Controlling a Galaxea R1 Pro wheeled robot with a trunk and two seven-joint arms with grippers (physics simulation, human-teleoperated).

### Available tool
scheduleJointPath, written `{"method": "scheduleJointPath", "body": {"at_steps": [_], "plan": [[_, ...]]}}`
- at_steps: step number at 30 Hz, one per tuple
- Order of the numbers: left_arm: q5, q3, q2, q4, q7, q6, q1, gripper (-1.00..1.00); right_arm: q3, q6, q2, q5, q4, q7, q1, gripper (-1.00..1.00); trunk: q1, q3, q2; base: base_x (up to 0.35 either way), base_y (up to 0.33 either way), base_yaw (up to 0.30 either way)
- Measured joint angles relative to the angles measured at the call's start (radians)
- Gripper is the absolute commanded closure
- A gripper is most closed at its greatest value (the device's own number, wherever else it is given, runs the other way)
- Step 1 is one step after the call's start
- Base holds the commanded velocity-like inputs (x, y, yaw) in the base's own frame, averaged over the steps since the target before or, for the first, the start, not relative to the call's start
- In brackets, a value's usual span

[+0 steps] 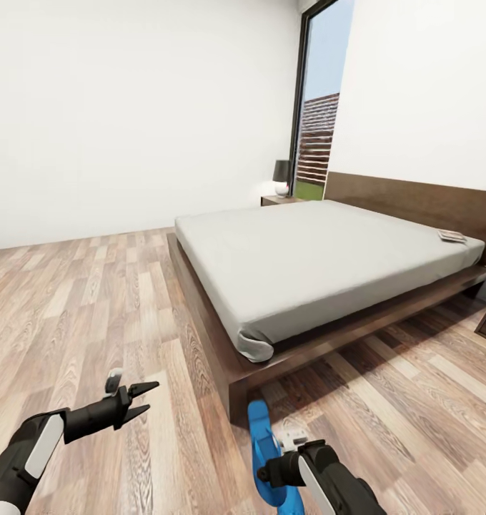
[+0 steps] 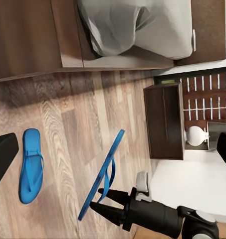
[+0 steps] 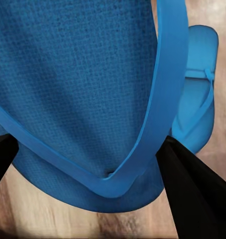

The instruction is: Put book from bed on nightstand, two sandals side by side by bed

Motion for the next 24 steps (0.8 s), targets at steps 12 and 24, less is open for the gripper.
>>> {"method": "scheduleJointPath", "body": {"at_steps": [12,24], "plan": [[0.0,0.03,0.0,0.0,0.0,-0.001,0.0,-1.0,-0.003,0.0,0.001,0.013,-0.009,0.0,-0.001,1.0,0.005,-0.046,-0.003,0.0,0.0,0.0],[0.0,0.03,-0.001,0.0,-0.001,-0.002,0.0,-1.0,-0.006,-0.002,0.001,0.017,-0.007,-0.007,-0.019,1.0,0.011,-0.093,-0.006,0.0,0.0,0.0]]}}
